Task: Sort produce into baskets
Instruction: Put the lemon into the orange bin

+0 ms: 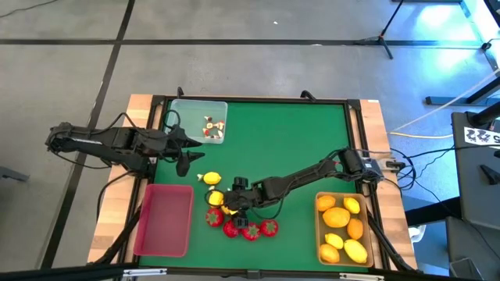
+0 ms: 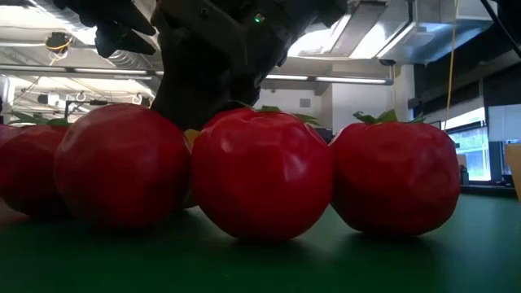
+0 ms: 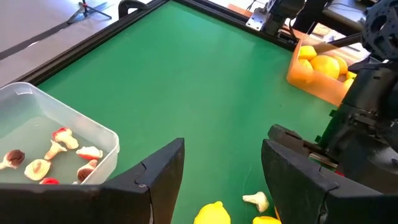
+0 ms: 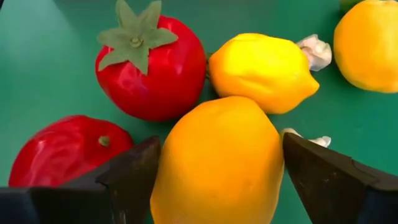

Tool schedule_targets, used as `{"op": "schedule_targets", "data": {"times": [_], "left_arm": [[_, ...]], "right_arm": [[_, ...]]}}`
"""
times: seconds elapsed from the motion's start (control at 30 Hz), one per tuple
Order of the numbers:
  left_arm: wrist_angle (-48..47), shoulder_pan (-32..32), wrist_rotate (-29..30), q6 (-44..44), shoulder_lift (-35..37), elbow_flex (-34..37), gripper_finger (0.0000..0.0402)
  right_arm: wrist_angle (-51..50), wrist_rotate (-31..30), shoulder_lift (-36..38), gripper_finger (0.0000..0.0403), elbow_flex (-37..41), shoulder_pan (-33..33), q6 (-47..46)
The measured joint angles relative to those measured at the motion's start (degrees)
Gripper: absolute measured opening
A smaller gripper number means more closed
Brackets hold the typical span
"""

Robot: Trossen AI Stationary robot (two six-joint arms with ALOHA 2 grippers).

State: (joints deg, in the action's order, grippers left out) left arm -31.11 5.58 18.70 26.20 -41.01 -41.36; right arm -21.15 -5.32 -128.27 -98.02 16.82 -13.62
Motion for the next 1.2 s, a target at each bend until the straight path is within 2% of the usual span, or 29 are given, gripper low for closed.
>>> {"op": "schedule_targets", "data": {"times": [0.27,0.67,1.0,1.1,1.2], "left_arm": [[0.0,0.0,0.0,-0.1,0.0,0.0,0.0209],[0.0,0.0,0.0,-0.1,0.0,0.0,0.0209],[0.0,0.0,0.0,0.0,0.0,0.0,0.0209],[0.0,0.0,0.0,0.3,0.0,0.0,0.0209],[0.0,0.0,0.0,0.4,0.0,0.0,0.0209]], "right_arm": [[-4.3,0.4,-0.3,0.0328,0.0,-0.1,-0.1],[-5.0,1.4,-1.6,0.0327,0.0,-0.4,-2.6],[-7.6,0.4,-0.5,0.0254,-2.8,-0.3,0.5],[-13.0,-0.3,-0.7,0.0245,-5.4,-0.3,1.8],[-17.2,-4.1,-0.8,0.0246,-7.3,-0.3,3.0]]}}
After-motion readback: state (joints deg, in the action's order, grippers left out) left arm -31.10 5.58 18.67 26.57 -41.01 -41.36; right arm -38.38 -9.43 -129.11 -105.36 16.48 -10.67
